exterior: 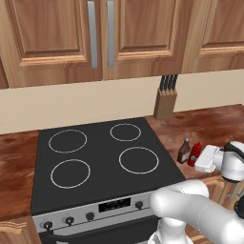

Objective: Take 2 condiments from the cabinet and move them on the counter near the stove.Make sure the condiments are lined up with each other, next to each other.

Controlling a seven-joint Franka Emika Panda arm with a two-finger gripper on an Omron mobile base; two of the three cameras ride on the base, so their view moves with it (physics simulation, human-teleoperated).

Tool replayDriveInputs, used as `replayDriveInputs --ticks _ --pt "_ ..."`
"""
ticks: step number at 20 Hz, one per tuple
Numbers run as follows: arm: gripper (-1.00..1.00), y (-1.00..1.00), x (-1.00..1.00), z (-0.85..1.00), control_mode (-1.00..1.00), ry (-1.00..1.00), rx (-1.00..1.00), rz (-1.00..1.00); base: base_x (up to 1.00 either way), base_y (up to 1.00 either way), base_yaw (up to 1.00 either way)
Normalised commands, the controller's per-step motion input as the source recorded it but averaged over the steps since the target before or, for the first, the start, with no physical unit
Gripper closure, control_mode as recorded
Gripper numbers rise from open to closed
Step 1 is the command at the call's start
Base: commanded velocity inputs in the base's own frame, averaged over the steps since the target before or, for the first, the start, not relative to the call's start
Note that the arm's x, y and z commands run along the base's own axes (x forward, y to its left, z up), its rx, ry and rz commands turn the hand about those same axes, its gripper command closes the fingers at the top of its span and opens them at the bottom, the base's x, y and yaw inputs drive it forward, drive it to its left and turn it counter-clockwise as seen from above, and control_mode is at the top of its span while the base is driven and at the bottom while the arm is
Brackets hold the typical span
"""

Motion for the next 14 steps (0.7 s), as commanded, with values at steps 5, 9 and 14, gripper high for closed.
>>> replayDriveInputs --ticks 5,9,14 --pt "1.00 0.00 0.05 0.00 -1.00 0.00 0.00 0.00 0.00 0.00 0.00" --pt "1.00 0.00 0.03 -0.01 -1.00 0.00 0.00 0.00 0.00 0.00 0.00" --pt "1.00 0.00 0.05 -0.02 -1.00 0.00 0.00 0.00 0.00 0.00 0.00"
